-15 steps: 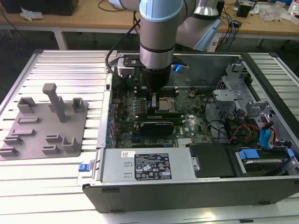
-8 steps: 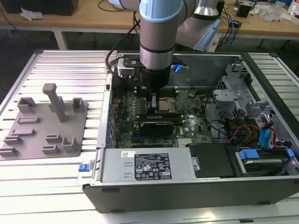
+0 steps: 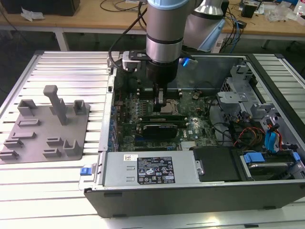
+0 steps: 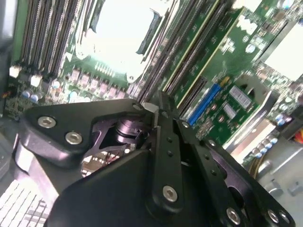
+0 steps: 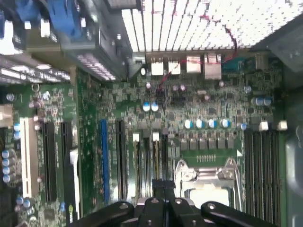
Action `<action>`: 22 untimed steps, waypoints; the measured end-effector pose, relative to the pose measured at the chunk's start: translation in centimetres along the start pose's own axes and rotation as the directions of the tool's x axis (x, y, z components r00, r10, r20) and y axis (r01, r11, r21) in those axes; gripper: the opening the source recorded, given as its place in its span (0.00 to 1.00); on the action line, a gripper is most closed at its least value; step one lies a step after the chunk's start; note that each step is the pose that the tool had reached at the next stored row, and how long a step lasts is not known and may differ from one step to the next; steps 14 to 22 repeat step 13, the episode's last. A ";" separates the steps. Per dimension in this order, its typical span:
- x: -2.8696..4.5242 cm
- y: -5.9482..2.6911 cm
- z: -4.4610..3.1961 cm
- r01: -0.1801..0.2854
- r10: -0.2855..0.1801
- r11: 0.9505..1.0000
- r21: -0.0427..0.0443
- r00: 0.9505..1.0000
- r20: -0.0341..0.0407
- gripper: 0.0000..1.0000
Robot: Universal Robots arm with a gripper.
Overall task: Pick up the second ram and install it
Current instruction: 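Press down the second ram until it locks into place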
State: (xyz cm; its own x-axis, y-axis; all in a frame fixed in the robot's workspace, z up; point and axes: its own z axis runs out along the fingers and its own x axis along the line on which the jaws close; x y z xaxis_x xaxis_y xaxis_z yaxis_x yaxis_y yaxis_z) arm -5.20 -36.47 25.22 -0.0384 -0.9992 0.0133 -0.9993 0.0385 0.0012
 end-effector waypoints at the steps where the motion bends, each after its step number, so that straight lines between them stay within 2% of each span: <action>1: -0.03 -0.63 0.00 0.000 0.000 1.000 -0.001 1.000 0.000 0.08; 2: -0.07 -1.62 0.00 0.000 0.000 1.000 -0.002 1.000 0.000 0.08; 4: -0.10 -2.67 -0.01 0.000 0.000 1.000 -0.003 1.000 0.000 0.08; 22: -0.10 -2.73 -0.19 0.000 0.000 1.000 -0.003 1.000 0.000 0.08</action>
